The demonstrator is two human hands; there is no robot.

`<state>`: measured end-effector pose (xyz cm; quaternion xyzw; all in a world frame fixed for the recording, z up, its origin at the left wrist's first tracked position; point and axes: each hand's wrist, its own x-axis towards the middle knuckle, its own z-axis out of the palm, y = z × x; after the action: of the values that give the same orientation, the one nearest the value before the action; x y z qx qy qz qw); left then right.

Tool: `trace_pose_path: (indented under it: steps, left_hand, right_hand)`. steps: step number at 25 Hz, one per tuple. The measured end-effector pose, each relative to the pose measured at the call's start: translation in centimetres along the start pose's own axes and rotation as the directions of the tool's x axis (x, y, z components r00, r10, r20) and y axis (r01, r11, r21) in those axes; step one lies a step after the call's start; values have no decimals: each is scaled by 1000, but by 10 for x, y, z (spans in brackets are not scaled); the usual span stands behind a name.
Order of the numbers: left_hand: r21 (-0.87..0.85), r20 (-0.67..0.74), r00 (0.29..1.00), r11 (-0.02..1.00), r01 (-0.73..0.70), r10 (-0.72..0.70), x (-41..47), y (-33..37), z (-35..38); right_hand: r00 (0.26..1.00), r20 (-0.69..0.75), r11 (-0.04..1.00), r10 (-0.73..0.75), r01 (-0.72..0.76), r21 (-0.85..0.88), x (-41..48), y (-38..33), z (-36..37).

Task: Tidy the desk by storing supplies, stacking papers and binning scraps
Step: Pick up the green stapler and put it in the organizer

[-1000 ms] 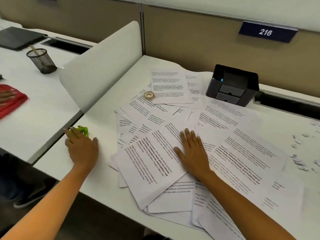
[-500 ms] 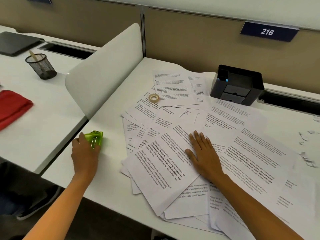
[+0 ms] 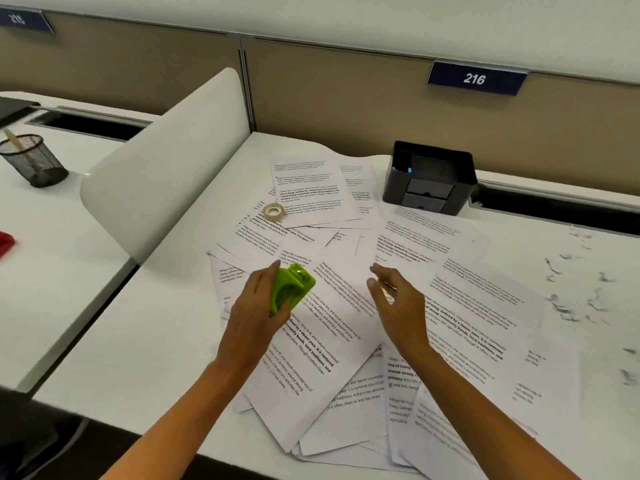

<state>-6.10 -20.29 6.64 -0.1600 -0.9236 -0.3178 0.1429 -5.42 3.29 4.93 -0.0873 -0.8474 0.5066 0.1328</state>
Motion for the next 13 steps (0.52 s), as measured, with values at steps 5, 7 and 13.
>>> trace_pose_path:
  steps: [5, 7, 13]
  left_hand:
    - [-33, 139, 959, 969, -245, 247, 22, 45, 34]
    - [-48, 159, 934, 947, -316, 320, 29, 57, 44]
    - [-107, 233, 879, 909, -402, 416, 44, 75, 66]
  right_hand:
    - [959, 257, 982, 117, -150, 112, 0, -31, -20]
    - [955, 266, 982, 134, -164, 97, -3, -29, -23]
    - [977, 122, 972, 173, -190, 139, 0, -19, -44]
